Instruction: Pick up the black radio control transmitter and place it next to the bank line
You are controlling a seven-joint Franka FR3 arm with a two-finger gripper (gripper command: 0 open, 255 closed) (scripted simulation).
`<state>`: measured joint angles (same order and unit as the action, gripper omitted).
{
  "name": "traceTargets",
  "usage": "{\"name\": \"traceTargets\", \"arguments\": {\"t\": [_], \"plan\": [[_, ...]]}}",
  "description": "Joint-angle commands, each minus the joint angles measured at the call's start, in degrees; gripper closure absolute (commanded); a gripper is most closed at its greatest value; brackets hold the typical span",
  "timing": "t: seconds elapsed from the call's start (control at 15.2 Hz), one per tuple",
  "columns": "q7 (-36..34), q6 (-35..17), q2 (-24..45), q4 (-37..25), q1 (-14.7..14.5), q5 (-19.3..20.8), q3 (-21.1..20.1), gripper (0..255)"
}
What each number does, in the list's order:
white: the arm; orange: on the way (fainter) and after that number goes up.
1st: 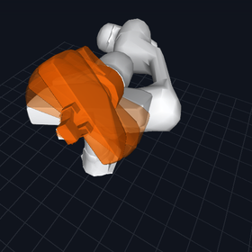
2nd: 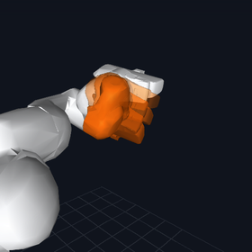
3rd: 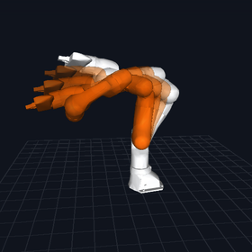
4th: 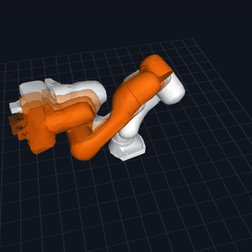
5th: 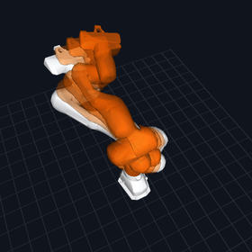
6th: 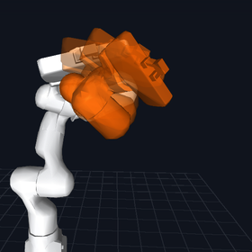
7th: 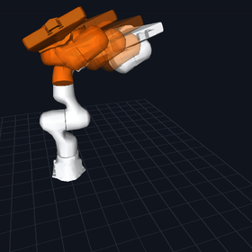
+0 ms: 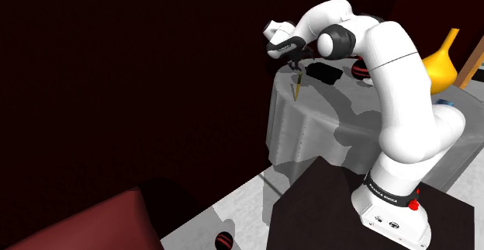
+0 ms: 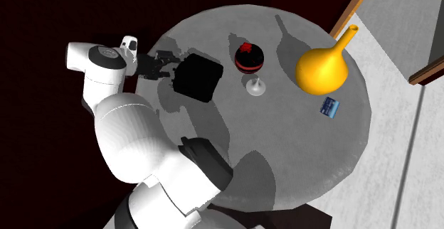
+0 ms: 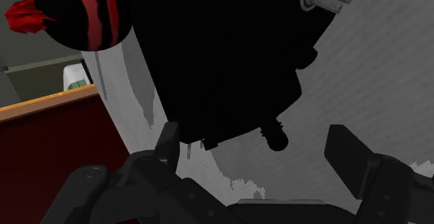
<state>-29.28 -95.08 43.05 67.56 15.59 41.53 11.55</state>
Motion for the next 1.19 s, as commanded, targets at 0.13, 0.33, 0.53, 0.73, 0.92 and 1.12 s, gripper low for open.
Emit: {"name": "traceTargets", "arguments": {"t": [0.13,0.33,0.53,0.73,0.92,1.12], "plan": [[-0.5,-2.3,-0.3,2.2,1.0,0.4,0.3,0],[-0.5,-2.3,-0.3,2.2,1.0,0.4,0.3,0],[-0.5,-2.3,-0.3,2.2,1.0,0.4,0.3,0],[-0.5,-2.3,-0.3,2.2,1.0,0.4,0.3,255],[-0.5,-2.3,-0.3,2.2,1.0,0.4,0.3,255],[-0.6,-2.3,-0.3,2.3,1.0,0.4,0.3,255]]}}
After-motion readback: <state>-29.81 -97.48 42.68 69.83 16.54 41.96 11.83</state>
